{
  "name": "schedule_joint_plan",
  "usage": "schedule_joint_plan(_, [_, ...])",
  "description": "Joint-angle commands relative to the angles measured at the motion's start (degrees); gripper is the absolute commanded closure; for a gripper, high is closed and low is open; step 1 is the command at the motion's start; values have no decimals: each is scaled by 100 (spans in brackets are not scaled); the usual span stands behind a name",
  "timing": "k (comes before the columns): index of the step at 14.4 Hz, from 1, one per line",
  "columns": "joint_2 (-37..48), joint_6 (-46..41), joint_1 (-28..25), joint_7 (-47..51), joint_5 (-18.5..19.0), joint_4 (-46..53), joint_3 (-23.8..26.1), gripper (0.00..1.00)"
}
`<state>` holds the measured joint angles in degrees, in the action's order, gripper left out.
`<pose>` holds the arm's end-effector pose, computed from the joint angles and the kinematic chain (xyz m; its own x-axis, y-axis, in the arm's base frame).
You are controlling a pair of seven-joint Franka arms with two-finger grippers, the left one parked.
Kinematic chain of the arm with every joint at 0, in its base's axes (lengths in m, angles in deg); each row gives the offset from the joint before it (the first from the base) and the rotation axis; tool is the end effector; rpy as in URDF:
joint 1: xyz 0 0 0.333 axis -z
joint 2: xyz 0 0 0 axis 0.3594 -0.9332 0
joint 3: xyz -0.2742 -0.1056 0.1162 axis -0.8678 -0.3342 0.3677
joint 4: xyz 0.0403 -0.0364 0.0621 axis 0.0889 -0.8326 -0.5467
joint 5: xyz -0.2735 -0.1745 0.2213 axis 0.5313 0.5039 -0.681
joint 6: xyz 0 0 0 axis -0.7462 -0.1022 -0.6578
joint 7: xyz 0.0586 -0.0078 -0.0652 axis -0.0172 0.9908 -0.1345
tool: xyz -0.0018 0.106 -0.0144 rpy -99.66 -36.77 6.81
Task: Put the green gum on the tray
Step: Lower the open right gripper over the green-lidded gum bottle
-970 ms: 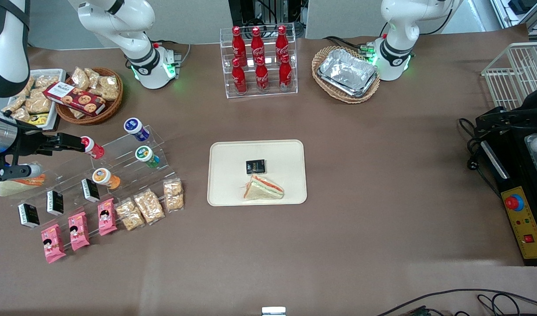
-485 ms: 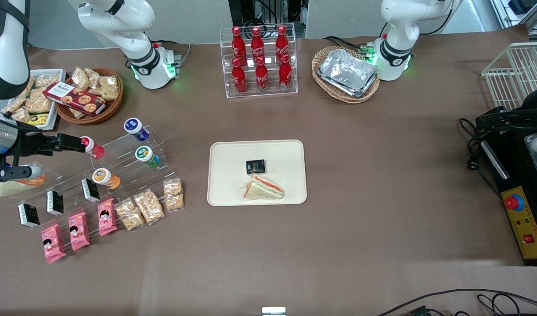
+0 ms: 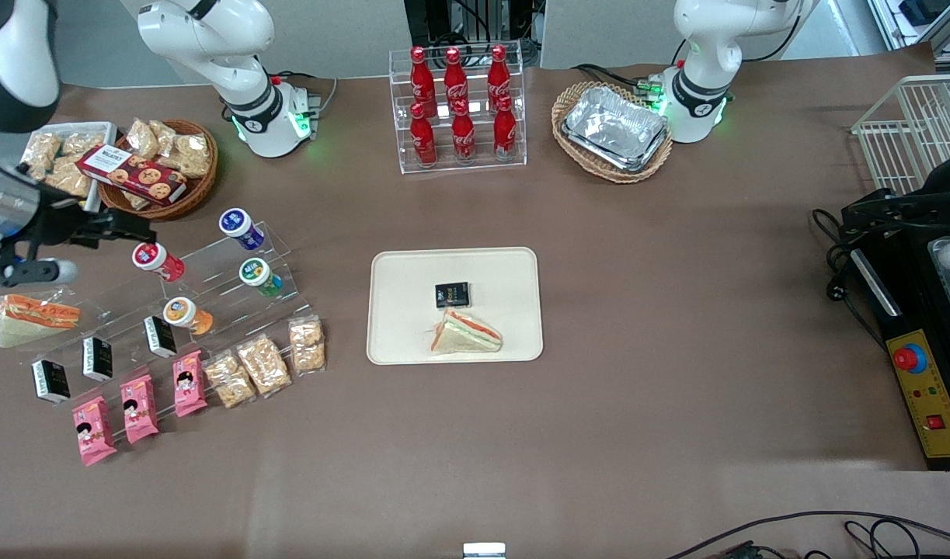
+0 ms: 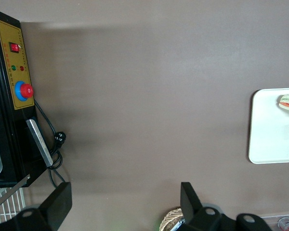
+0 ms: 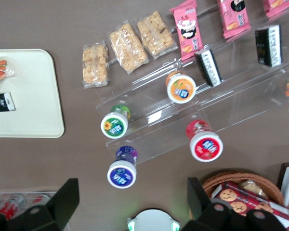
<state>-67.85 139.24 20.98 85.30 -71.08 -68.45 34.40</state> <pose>0.5351 -0.0076 0.5679 0.9801 -0.0162 -0.1977 -0.0283 -0.9979 -0.0586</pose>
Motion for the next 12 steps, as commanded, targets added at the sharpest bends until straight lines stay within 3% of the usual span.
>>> schedule_joint_plan(1, [969, 885, -342, 510, -11, -1511, 12, 0])
schedule_joint_plan(5, [1524, 2159, -536, 510, -20, -2857, 20, 0])
schedule_joint_plan(12, [1385, 3918, -791, 510, -20, -4089, 20, 0])
